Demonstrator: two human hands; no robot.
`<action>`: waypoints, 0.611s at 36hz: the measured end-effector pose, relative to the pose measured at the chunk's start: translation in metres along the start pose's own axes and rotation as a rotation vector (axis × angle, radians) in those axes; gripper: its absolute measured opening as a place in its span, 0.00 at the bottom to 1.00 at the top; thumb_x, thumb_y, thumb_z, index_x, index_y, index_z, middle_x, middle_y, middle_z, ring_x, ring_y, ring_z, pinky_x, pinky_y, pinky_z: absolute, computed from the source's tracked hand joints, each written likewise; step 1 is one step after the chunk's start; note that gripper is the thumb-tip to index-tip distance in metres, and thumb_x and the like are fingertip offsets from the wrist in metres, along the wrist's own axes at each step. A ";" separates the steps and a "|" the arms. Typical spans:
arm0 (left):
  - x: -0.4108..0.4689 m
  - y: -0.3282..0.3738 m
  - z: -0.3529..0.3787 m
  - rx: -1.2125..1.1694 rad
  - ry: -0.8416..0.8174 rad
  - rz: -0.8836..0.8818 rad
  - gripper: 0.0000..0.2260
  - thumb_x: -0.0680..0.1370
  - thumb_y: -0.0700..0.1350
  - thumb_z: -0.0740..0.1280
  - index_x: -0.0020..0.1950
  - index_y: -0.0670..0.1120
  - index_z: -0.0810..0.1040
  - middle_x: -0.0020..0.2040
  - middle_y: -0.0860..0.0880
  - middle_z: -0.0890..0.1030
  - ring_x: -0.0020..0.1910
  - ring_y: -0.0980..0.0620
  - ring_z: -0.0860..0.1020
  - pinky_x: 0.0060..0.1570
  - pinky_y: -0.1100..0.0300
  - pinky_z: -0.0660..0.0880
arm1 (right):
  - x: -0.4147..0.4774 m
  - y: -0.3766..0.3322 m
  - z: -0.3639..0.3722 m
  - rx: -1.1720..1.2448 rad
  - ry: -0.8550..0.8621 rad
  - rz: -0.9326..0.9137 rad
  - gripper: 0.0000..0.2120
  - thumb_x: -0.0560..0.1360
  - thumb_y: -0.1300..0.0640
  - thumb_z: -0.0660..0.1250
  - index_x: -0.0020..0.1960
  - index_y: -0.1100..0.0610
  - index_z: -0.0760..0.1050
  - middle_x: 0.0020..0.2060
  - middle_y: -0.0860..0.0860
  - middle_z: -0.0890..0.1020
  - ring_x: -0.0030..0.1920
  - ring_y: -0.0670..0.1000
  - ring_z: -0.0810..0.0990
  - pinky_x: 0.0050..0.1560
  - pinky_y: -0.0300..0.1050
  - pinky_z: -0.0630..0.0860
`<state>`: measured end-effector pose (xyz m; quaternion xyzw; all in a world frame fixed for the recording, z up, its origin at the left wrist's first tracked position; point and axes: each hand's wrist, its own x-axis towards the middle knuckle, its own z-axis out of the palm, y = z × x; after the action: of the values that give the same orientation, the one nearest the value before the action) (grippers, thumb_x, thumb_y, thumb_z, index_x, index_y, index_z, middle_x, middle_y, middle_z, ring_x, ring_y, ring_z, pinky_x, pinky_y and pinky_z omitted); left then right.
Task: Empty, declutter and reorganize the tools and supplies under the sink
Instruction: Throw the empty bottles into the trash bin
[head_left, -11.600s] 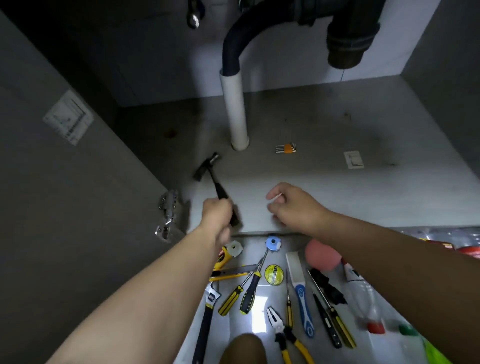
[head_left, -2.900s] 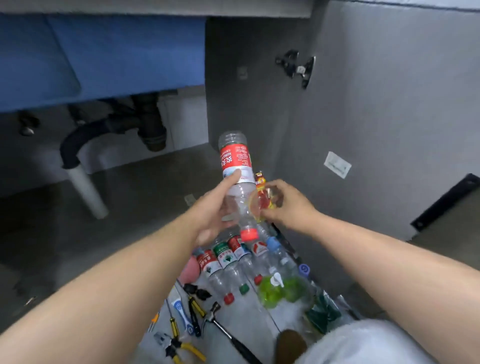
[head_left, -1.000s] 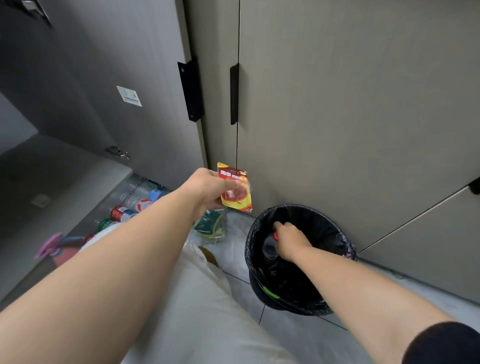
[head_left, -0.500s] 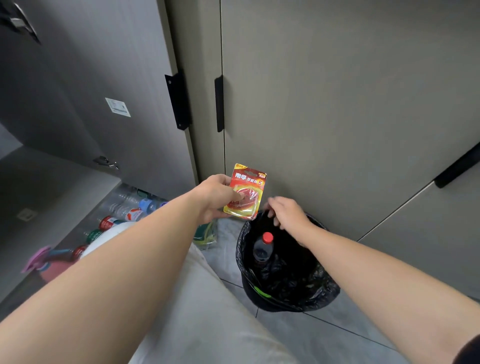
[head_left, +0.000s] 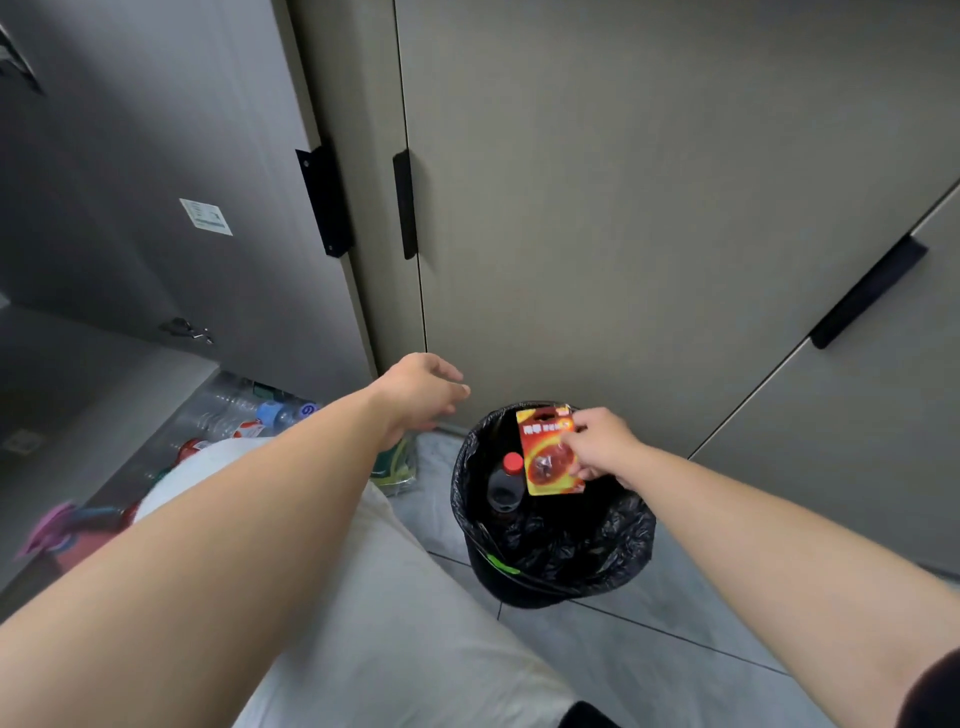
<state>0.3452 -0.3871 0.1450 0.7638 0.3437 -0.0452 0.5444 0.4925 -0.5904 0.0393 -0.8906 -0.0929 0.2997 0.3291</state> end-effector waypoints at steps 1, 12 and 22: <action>0.000 -0.001 0.000 0.016 -0.003 0.003 0.08 0.80 0.44 0.69 0.59 0.46 0.79 0.56 0.43 0.82 0.57 0.47 0.83 0.59 0.48 0.80 | 0.001 0.007 0.001 -0.065 0.012 0.035 0.06 0.81 0.59 0.64 0.54 0.56 0.78 0.33 0.56 0.84 0.26 0.48 0.83 0.30 0.43 0.82; 0.006 -0.011 -0.001 0.087 -0.027 0.016 0.06 0.80 0.44 0.68 0.56 0.46 0.80 0.51 0.46 0.83 0.48 0.51 0.83 0.58 0.48 0.80 | -0.003 0.028 0.024 -0.486 0.081 0.122 0.07 0.72 0.67 0.67 0.49 0.62 0.80 0.39 0.58 0.86 0.39 0.57 0.87 0.43 0.52 0.85; 0.002 -0.003 -0.026 0.155 -0.035 0.007 0.05 0.81 0.47 0.67 0.54 0.48 0.81 0.52 0.45 0.84 0.48 0.51 0.82 0.52 0.51 0.81 | -0.005 -0.043 0.022 -0.331 0.189 -0.315 0.10 0.77 0.59 0.59 0.42 0.51 0.77 0.35 0.48 0.81 0.38 0.53 0.79 0.33 0.41 0.70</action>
<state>0.3370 -0.3630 0.1521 0.8040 0.3268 -0.0832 0.4898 0.4769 -0.5479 0.0556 -0.9310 -0.2474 0.1409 0.2286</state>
